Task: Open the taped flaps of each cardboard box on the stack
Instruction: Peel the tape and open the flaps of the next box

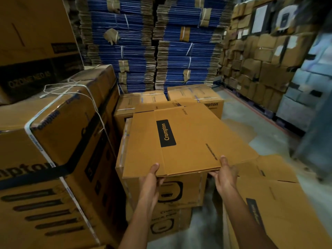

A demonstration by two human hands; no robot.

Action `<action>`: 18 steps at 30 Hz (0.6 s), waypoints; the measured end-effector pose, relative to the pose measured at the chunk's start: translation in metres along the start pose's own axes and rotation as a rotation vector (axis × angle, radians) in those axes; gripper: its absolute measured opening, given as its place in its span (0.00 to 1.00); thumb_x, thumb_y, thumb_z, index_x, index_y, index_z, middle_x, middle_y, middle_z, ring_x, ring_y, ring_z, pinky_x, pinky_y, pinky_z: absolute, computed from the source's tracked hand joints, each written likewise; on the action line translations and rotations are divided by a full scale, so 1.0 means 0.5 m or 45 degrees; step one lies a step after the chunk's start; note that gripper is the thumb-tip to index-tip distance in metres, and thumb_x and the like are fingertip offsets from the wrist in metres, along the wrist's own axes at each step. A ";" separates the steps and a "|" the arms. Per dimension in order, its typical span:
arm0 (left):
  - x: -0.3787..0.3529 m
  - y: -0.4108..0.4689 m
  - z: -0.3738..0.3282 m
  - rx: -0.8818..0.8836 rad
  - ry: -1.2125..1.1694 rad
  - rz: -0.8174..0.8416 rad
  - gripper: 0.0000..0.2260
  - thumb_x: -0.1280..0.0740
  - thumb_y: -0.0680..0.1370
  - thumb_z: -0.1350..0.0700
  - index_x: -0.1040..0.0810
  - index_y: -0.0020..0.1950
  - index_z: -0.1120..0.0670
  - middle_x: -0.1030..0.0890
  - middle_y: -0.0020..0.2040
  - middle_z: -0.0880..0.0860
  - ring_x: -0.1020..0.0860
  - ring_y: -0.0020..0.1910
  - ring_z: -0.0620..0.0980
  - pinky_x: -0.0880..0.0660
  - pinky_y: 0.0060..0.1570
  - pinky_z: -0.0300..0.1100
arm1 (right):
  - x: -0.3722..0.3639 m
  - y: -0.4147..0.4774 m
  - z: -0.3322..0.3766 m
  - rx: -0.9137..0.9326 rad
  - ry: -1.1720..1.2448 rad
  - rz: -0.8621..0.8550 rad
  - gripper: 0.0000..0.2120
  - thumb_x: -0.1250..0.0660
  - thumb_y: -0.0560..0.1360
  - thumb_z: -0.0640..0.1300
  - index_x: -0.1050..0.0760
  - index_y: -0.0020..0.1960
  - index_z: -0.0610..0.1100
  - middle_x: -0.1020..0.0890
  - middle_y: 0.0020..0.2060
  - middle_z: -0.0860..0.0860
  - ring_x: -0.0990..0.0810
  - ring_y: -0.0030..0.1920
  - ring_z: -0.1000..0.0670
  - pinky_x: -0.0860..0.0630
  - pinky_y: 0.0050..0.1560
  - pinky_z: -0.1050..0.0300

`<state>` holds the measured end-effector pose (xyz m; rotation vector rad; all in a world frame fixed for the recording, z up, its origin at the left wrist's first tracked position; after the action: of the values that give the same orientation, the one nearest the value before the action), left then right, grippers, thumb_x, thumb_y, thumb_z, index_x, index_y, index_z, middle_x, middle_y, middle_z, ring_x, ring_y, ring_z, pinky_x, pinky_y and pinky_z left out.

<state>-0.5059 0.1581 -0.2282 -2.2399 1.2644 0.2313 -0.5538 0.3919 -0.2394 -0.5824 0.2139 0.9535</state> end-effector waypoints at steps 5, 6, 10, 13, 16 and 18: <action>-0.071 -0.028 0.033 0.010 -0.074 0.187 0.25 0.30 0.80 0.60 0.33 0.75 0.52 0.21 0.66 0.55 0.20 0.62 0.56 0.21 0.57 0.53 | 0.080 -0.017 0.082 0.175 0.101 -0.113 0.09 0.36 0.84 0.44 0.31 0.47 0.41 0.20 0.45 0.43 0.18 0.43 0.45 0.16 0.35 0.49; -0.091 -0.036 0.044 0.040 -0.080 0.239 0.25 0.30 0.80 0.60 0.33 0.76 0.52 0.21 0.67 0.55 0.21 0.63 0.56 0.23 0.61 0.55 | 0.106 -0.017 0.096 0.197 0.106 -0.147 0.09 0.35 0.83 0.44 0.30 0.47 0.41 0.20 0.46 0.42 0.18 0.43 0.44 0.16 0.36 0.48; -0.170 -0.085 0.105 0.136 -0.104 0.413 0.21 0.32 0.81 0.63 0.33 0.71 0.51 0.20 0.62 0.53 0.20 0.60 0.53 0.25 0.66 0.58 | 0.226 -0.023 0.143 0.293 0.183 -0.283 0.07 0.34 0.83 0.43 0.27 0.57 0.40 0.19 0.54 0.40 0.16 0.49 0.41 0.18 0.49 0.36; -0.226 -0.132 0.157 0.184 -0.075 0.493 0.23 0.32 0.81 0.62 0.33 0.74 0.51 0.20 0.64 0.54 0.20 0.60 0.52 0.23 0.64 0.54 | 0.319 -0.030 0.177 0.343 0.274 -0.334 0.10 0.35 0.83 0.42 0.27 0.63 0.41 0.17 0.55 0.42 0.15 0.52 0.42 0.17 0.45 0.38; -0.275 -0.168 0.220 0.247 -0.043 0.553 0.24 0.32 0.81 0.61 0.33 0.75 0.51 0.22 0.67 0.54 0.22 0.64 0.54 0.22 0.61 0.52 | 0.409 -0.033 0.206 0.389 0.309 -0.374 0.03 0.35 0.83 0.41 0.25 0.56 0.45 0.15 0.49 0.46 0.14 0.51 0.44 0.16 0.45 0.39; -0.300 -0.185 0.273 0.277 -0.009 0.573 0.25 0.30 0.80 0.60 0.33 0.75 0.50 0.22 0.69 0.54 0.22 0.65 0.54 0.22 0.61 0.53 | 0.464 -0.031 0.224 0.401 0.305 -0.390 0.03 0.36 0.83 0.41 0.25 0.53 0.47 0.15 0.47 0.48 0.14 0.49 0.46 0.15 0.43 0.42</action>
<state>-0.4946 0.3801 -0.2466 -1.7518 1.6924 0.2527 -0.4173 0.6110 -0.2384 -0.4211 0.4661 0.5373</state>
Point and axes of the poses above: each hand's wrist, its own y-axis towards the middle knuckle, its own x-axis out of the back of the hand, z = x × y, the point moved 3 cm from there along y, towards the middle knuckle
